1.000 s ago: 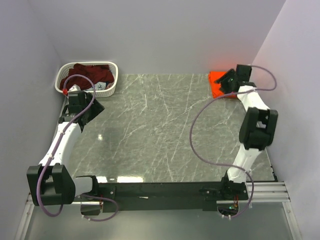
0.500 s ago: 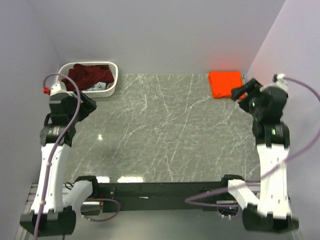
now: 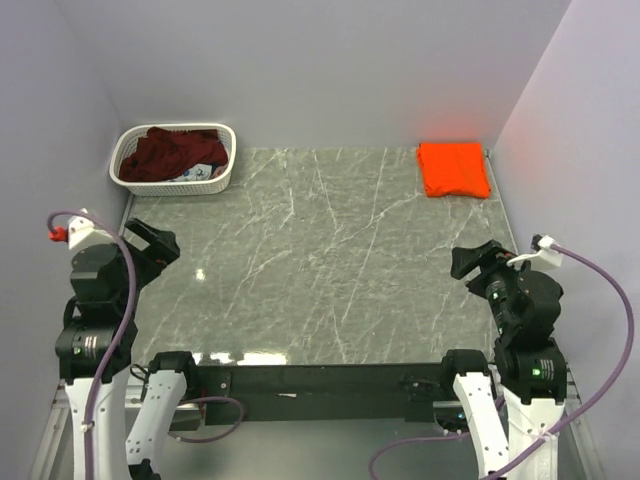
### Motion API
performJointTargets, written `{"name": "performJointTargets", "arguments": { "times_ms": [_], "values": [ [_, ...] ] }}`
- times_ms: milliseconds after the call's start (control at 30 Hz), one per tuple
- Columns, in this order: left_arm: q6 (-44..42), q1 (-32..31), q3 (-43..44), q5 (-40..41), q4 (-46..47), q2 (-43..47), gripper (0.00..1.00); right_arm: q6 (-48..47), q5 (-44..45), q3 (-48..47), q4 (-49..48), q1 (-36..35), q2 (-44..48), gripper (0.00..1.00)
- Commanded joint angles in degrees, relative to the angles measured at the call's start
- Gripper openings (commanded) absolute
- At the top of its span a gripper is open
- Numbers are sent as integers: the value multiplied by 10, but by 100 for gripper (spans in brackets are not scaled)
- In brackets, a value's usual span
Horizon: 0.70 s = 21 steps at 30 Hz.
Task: Fold and stack the t-shirts
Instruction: Reset both grippers
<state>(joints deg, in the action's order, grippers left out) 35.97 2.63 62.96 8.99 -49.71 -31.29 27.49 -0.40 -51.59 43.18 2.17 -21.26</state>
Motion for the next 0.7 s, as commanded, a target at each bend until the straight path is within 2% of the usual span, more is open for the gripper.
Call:
{"name": "performJointTargets", "arguments": {
  "times_ms": [0,233,667],
  "values": [
    [-6,-1,-35,8,-28,2,96,-10,8,18,-6,-5,8,79],
    [-5,-1,-57,6,-18,-3,96,-13,15,54,-23,-6,19,78],
    [12,-1,-75,8,-1,-10,99,-38,27,59,-20,-19,39,77]
  ]
}}
